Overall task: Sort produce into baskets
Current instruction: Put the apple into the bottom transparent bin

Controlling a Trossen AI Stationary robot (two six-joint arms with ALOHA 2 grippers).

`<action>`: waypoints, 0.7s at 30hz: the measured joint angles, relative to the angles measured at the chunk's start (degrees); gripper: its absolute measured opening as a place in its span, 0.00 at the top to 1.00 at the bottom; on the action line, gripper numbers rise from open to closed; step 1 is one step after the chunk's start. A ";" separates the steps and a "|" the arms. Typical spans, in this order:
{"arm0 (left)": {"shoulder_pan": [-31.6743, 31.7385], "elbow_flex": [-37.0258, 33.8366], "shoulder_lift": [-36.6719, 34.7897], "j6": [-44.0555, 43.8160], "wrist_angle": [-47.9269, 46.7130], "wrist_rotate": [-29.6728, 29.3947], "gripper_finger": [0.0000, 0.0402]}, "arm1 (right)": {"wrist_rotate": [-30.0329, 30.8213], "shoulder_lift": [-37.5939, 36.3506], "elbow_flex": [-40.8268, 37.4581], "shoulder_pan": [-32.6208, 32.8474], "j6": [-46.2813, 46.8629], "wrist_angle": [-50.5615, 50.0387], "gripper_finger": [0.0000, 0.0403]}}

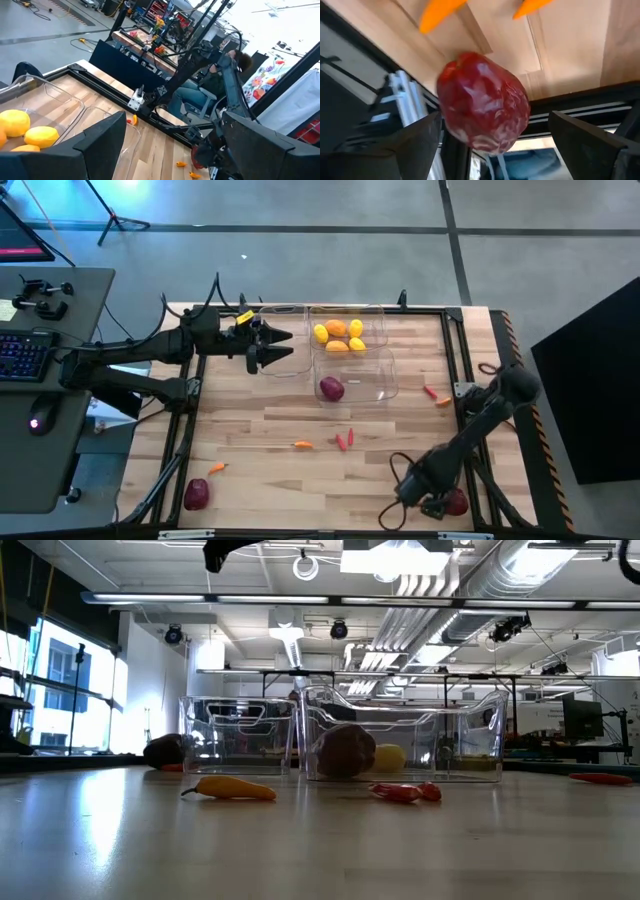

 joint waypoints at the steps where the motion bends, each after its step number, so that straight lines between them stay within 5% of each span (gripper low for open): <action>1: 0.00 0.00 0.00 -0.03 0.00 0.00 0.22 | -0.54 0.77 0.00 0.52 0.00 -0.12 0.12; 21: 0.00 0.00 0.00 -0.49 -0.11 -0.35 0.22 | -8.86 9.94 0.23 7.75 2.56 8.99 0.12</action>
